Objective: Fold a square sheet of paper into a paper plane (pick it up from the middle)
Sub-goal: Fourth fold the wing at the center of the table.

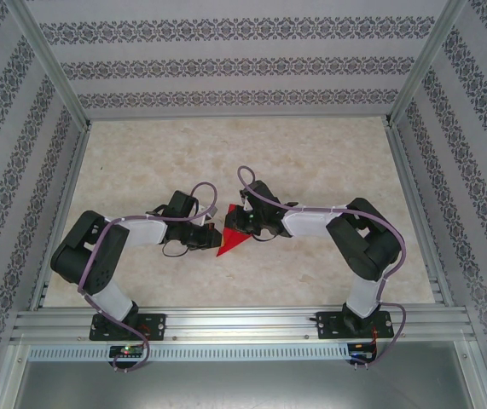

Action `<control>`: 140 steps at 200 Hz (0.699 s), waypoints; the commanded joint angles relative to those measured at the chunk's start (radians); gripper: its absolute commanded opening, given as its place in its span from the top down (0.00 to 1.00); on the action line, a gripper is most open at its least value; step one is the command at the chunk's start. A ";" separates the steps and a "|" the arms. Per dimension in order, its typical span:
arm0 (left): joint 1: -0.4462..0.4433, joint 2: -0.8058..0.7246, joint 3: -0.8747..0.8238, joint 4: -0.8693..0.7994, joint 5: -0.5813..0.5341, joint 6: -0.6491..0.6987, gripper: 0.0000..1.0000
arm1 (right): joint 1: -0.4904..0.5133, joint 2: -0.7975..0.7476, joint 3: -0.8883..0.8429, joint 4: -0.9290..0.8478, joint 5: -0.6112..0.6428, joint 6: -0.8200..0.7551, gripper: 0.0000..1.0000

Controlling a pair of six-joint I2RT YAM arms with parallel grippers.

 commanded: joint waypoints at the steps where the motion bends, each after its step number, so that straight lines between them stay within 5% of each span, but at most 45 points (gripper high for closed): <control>1: 0.013 0.030 -0.005 -0.018 -0.015 0.007 0.96 | -0.006 0.026 0.023 0.016 0.012 0.001 0.83; 79: 0.013 0.054 0.003 -0.044 -0.030 -0.003 0.98 | -0.011 0.056 0.036 0.018 0.013 0.003 0.83; 140: 0.033 0.030 0.011 0.019 0.063 -0.073 1.00 | -0.013 0.039 0.045 0.017 -0.012 -0.012 0.80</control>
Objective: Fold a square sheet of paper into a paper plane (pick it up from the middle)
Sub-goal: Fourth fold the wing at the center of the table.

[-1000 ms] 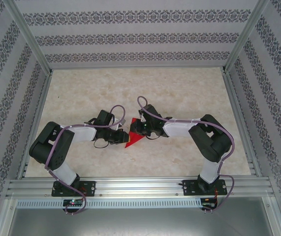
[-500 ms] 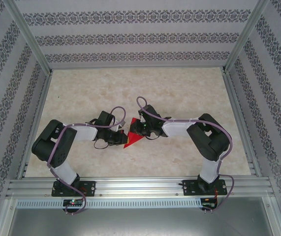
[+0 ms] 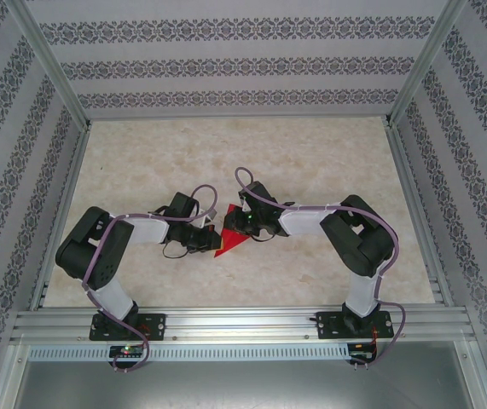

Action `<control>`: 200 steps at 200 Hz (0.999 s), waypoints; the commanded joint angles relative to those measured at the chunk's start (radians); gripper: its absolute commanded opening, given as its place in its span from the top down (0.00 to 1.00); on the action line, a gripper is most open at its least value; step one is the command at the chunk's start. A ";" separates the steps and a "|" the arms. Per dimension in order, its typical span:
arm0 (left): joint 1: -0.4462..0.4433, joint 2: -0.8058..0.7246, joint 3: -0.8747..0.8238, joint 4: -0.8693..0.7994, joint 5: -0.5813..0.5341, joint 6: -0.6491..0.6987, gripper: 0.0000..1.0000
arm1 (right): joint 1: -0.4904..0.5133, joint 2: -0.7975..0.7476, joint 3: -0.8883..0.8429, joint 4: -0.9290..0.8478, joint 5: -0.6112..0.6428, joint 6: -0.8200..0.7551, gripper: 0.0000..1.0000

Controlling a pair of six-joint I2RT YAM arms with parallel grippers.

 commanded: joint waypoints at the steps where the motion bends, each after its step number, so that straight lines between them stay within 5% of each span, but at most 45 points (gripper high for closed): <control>1: 0.025 -0.011 0.012 0.020 0.043 -0.043 0.99 | -0.012 -0.005 0.026 0.016 -0.011 -0.012 0.80; 40: 0.037 -0.031 0.002 0.019 0.032 -0.045 0.95 | -0.013 0.018 0.025 0.028 -0.012 -0.008 0.82; 87: 0.034 -0.065 -0.004 -0.053 -0.059 0.023 0.76 | -0.016 0.027 0.036 0.035 -0.019 -0.005 0.82; 200: 0.011 -0.033 0.019 -0.099 -0.090 0.073 0.81 | -0.017 0.028 0.043 0.027 -0.020 -0.008 0.82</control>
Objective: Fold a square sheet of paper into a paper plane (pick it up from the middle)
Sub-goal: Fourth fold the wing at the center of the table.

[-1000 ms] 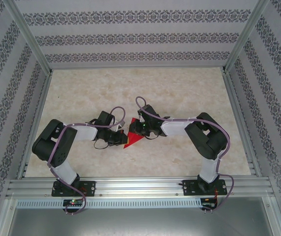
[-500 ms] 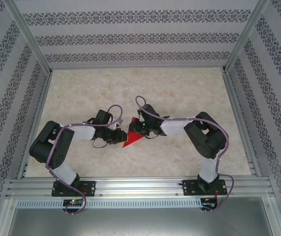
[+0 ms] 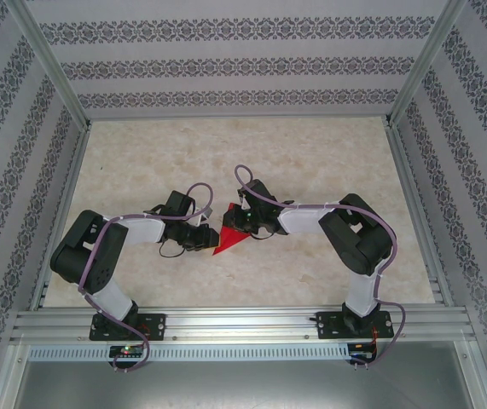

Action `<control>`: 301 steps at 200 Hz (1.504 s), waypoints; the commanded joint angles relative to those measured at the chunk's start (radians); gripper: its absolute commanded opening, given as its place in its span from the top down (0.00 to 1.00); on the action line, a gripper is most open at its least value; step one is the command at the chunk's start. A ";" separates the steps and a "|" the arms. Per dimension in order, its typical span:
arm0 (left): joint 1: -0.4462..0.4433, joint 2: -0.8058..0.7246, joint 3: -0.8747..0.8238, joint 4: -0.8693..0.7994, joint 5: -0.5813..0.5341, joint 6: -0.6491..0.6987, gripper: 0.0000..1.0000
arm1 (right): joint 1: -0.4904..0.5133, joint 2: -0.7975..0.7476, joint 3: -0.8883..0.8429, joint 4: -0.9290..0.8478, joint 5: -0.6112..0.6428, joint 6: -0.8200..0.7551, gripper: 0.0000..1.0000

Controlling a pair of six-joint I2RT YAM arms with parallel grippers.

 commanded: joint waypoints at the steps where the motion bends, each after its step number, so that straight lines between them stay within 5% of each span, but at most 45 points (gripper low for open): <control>1: -0.008 0.009 0.018 -0.043 -0.034 0.039 0.81 | -0.010 0.012 0.026 0.010 -0.009 -0.009 0.82; 92: -0.007 0.013 0.018 -0.035 -0.035 0.035 0.93 | -0.015 0.017 0.036 0.006 -0.014 -0.011 0.82; 174: -0.028 -0.044 0.035 -0.049 -0.096 0.078 0.67 | -0.016 0.014 0.040 0.002 -0.015 -0.010 0.82; 301: -0.067 -0.054 0.059 -0.083 -0.214 0.124 0.63 | -0.016 -0.016 0.051 -0.009 -0.012 -0.015 0.81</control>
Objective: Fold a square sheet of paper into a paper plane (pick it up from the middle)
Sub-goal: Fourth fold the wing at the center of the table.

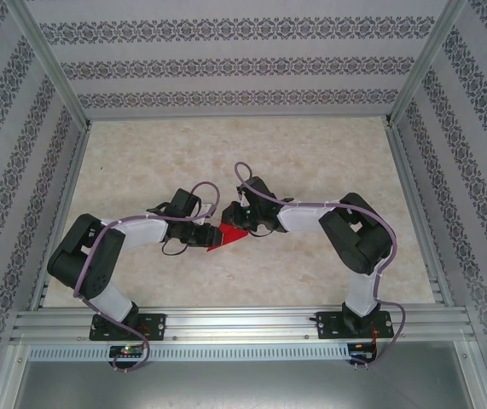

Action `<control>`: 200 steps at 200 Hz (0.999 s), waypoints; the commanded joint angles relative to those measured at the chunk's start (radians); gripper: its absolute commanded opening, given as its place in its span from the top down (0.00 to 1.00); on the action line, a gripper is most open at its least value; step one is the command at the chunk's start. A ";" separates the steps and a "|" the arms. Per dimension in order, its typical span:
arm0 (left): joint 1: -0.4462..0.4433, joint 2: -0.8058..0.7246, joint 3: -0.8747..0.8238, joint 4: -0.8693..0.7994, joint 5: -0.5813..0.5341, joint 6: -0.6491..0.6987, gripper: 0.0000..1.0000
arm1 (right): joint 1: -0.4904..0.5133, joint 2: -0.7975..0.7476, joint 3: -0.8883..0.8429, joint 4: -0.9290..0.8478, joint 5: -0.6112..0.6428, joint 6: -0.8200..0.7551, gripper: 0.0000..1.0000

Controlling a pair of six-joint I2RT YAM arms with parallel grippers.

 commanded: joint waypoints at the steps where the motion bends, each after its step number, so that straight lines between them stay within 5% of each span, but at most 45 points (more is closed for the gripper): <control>1: -0.011 -0.016 0.017 -0.020 -0.046 0.030 0.63 | -0.010 -0.021 0.023 -0.001 -0.001 -0.015 0.81; 56: -0.017 0.007 0.030 -0.037 -0.078 0.051 0.67 | -0.012 -0.017 0.031 -0.001 -0.004 -0.013 0.81; 97: -0.029 0.019 0.052 -0.038 -0.068 0.046 0.84 | -0.013 -0.025 0.032 -0.005 0.000 -0.015 0.81; 200: -0.035 0.034 0.025 0.071 0.070 -0.069 0.98 | -0.021 -0.065 -0.003 -0.019 0.007 -0.028 0.78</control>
